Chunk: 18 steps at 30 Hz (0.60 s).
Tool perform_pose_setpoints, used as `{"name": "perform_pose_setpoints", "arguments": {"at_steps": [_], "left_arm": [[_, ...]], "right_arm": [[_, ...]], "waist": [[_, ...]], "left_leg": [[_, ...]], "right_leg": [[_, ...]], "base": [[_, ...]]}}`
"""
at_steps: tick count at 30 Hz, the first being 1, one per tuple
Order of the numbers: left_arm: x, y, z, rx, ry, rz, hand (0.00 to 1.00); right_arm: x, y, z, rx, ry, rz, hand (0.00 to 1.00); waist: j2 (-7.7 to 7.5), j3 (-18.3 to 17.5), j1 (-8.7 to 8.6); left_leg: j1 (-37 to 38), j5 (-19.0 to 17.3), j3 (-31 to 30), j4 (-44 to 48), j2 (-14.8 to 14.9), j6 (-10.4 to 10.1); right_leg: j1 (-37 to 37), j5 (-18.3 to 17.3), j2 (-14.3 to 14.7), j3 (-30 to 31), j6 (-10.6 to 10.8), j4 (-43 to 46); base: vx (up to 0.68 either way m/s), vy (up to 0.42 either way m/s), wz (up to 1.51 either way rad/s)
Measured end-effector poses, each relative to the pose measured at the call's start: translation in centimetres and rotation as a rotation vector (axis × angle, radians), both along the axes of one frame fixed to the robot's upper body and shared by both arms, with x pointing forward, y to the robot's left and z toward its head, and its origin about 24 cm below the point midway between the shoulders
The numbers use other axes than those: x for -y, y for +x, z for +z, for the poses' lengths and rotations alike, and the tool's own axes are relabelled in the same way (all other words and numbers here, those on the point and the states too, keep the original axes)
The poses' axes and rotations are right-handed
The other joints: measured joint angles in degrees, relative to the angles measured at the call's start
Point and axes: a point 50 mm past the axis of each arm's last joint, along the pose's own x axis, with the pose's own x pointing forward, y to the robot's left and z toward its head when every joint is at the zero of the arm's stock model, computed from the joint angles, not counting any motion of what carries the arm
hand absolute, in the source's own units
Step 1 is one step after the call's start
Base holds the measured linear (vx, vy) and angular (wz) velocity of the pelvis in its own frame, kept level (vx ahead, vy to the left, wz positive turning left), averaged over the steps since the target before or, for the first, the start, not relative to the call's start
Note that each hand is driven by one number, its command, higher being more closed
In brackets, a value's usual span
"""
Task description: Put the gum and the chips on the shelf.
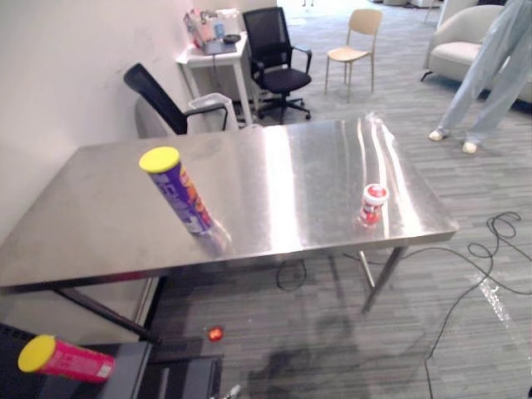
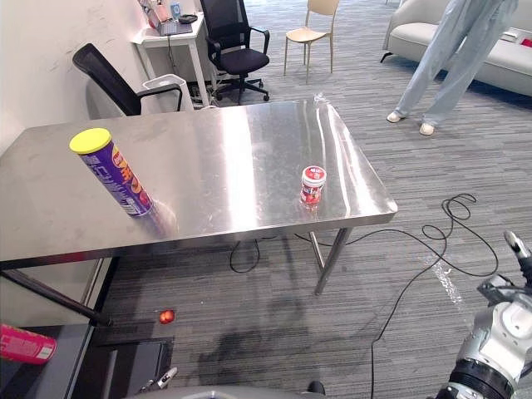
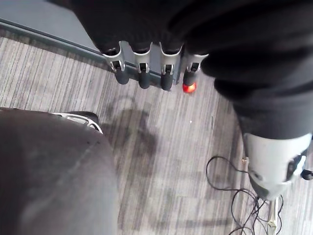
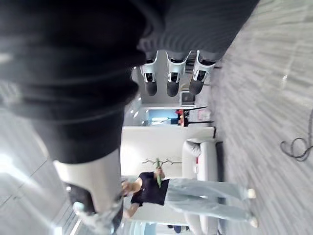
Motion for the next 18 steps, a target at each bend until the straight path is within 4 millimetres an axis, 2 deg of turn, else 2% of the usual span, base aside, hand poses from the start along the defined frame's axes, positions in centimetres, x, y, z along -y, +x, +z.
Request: {"name": "perform_pose_setpoints", "arguments": {"at_steps": [5, 8, 13, 18], "left_arm": [[-0.2, 0.2, 0.1, 0.002, 0.016, -0.033, 0.0], [-0.5, 0.1, 0.2, 0.009, 0.028, -0.037, 0.0], [-0.9, -0.2, 0.3, 0.002, 0.036, -0.039, 0.0], [-1.2, -0.3, 0.3, 0.001, 0.038, -0.049, 0.0]], "right_arm": [[-1.9, 0.8, 3.4, 0.048, -0.184, 0.051, 0.0], [-3.1, 1.1, 4.3, 0.07, -0.237, 0.116, 0.0], [-5.7, 2.3, 4.4, 0.016, -0.312, 0.306, 0.0], [-8.9, 4.2, 2.8, -0.073, -0.326, 0.538, 0.0]], "waist": [[-0.46, -0.16, -0.01], [-1.42, -0.63, -0.01], [-2.83, -1.24, -0.01], [-3.43, -0.93, 0.09]], "left_leg": [[-0.15, 0.01, -0.6, -0.02, 0.01, 0.01], [-0.25, 0.01, -0.77, -0.02, 0.01, 0.01], [-0.82, 0.01, -0.99, 0.28, -0.1, 0.02], [-1.5, 0.01, -1.09, 1.0, -0.07, 0.01]], "right_leg": [[0.12, 0.03, 0.01, -0.42, 0.02, 0.0], [0.08, 0.03, 0.0, -0.56, 0.04, -0.01], [-0.06, 0.14, -0.16, -0.74, 0.21, -0.26], [-0.22, 0.26, -0.19, -0.75, 0.38, -0.57]], "base": [[0.0, -0.003, 0.04], [0.0, 0.0, 0.0], [0.0, -0.003, 0.01], [-0.03, -0.018, 0.01]]}}
